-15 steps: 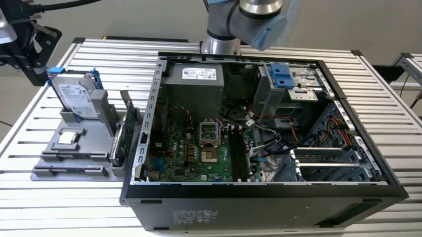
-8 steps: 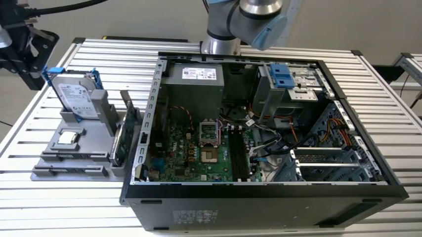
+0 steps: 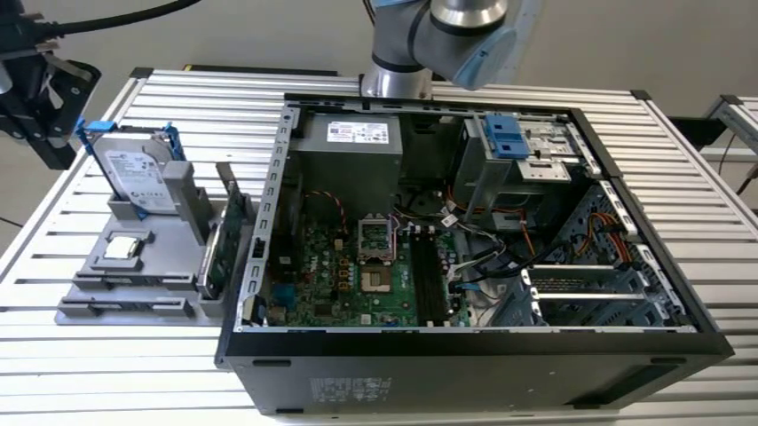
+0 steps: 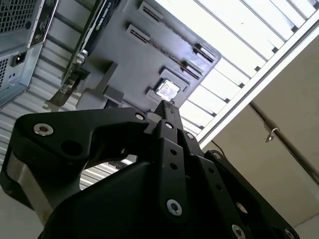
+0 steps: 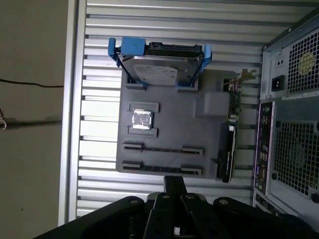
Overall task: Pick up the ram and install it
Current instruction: 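Pick up the ram and move it above insertion slot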
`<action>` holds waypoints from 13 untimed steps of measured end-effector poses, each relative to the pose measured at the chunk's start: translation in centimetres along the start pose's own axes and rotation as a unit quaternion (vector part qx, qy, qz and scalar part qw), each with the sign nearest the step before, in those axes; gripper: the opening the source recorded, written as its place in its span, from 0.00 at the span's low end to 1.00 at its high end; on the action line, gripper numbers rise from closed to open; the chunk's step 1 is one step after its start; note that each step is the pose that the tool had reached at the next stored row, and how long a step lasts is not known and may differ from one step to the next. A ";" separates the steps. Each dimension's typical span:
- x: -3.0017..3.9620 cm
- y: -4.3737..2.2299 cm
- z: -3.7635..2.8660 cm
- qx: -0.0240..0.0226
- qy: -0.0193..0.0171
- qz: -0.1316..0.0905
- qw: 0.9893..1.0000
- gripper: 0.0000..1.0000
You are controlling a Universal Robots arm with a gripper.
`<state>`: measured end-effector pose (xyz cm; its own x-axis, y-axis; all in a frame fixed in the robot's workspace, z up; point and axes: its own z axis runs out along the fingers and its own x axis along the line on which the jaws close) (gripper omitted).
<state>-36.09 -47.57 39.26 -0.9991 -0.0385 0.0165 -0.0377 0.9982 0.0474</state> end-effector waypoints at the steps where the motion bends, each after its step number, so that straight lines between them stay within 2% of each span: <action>1: 0.01 -0.12 0.00 0.000 0.000 0.000 1.000 0.00; 13: 0.19 -1.69 -0.08 0.000 0.000 -0.001 1.000 0.00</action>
<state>-36.21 -49.27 39.26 -0.9990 -0.0411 0.0165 -0.0403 0.9981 0.0475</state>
